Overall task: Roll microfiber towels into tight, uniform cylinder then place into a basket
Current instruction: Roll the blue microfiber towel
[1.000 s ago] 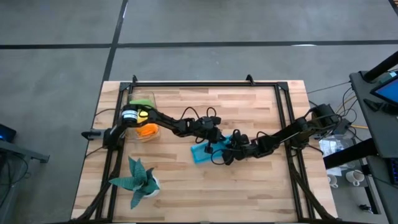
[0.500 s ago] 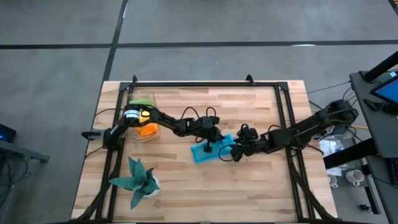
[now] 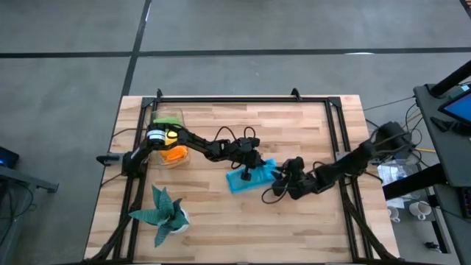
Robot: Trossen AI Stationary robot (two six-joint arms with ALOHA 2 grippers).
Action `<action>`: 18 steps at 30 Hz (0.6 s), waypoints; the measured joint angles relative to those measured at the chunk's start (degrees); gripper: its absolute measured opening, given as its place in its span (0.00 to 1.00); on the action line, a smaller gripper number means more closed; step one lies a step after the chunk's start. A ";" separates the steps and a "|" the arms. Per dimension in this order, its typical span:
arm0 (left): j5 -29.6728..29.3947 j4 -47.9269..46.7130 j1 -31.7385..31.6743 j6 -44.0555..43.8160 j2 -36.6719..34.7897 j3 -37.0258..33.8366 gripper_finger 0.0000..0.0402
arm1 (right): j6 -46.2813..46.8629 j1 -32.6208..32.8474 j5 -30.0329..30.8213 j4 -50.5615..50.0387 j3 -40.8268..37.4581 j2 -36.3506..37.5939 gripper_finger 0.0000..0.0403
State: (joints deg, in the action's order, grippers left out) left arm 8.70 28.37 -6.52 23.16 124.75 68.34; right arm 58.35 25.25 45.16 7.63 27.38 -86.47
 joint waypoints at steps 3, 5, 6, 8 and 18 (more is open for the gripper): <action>0.01 0.12 0.00 0.05 -0.02 -0.06 0.00 | -5.12 -0.02 -0.07 8.30 0.07 -4.26 0.18; 0.01 0.14 0.00 0.04 -0.02 -0.13 0.00 | -7.13 0.03 -0.65 11.48 0.39 -6.22 0.07; 0.01 0.14 0.00 0.04 -0.04 -0.11 0.00 | -7.38 0.13 -1.31 11.38 0.34 -6.61 0.05; 0.01 0.14 0.00 0.04 -0.04 -0.13 0.00 | -6.76 0.13 -2.20 11.36 0.26 -7.68 0.04; -4.56 0.24 0.09 1.21 -0.14 -0.12 0.00 | -9.32 0.35 -6.94 10.55 0.10 -10.35 0.02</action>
State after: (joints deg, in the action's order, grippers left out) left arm 4.14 28.62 -6.44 24.37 124.61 68.22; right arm 49.02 25.61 38.22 18.18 27.48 -96.82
